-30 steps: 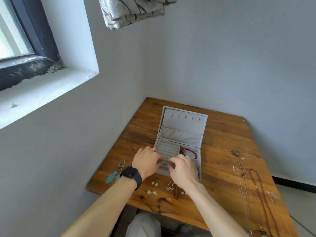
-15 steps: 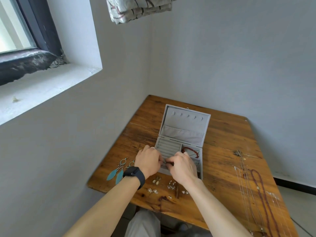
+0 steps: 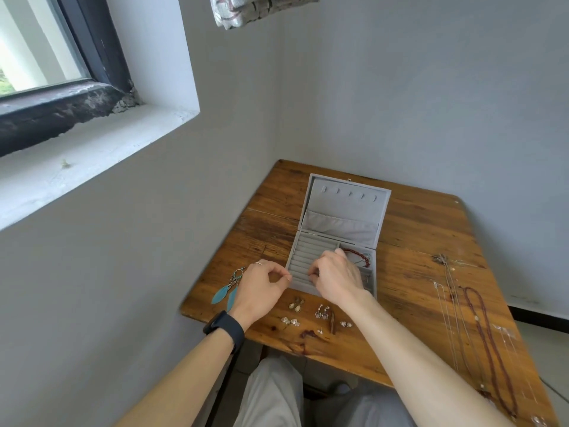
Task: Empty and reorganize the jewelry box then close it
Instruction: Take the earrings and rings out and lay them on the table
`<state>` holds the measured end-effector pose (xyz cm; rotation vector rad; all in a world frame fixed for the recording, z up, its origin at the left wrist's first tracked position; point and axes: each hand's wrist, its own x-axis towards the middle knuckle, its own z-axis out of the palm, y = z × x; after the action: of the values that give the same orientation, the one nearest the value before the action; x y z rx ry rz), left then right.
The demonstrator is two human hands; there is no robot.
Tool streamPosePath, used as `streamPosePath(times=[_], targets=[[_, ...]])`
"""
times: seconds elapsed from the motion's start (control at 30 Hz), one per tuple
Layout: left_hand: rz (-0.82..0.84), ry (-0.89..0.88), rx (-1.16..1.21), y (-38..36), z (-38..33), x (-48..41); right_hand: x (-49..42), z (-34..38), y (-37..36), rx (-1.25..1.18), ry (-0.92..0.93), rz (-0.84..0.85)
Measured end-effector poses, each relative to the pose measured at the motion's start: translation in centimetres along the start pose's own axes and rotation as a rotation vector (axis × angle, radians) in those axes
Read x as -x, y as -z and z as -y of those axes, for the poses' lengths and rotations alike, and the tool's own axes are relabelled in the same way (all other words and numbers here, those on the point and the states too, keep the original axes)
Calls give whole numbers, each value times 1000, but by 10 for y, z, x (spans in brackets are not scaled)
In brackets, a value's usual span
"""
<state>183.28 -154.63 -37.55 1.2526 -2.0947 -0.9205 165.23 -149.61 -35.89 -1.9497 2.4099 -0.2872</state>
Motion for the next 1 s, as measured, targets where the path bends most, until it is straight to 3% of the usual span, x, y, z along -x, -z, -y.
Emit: streamPosePath(times=[0.4,0.57,0.67,0.77,1.0], targets=[[6,-18,-30,14,-7,21,-8,1,11,-146,-98,258],[13,-39,-30,16,-6,30,38,-11,21,-576,-176,69],[35,-75,-53,9,-9,38,90,-16,19,-695,-219,-74],[86,-146,-97,-8,-17,51,135,-20,5,-720,-256,-172],[123,-376,-279,-52,-31,71,176,-34,-33,-619,-315,-193]])
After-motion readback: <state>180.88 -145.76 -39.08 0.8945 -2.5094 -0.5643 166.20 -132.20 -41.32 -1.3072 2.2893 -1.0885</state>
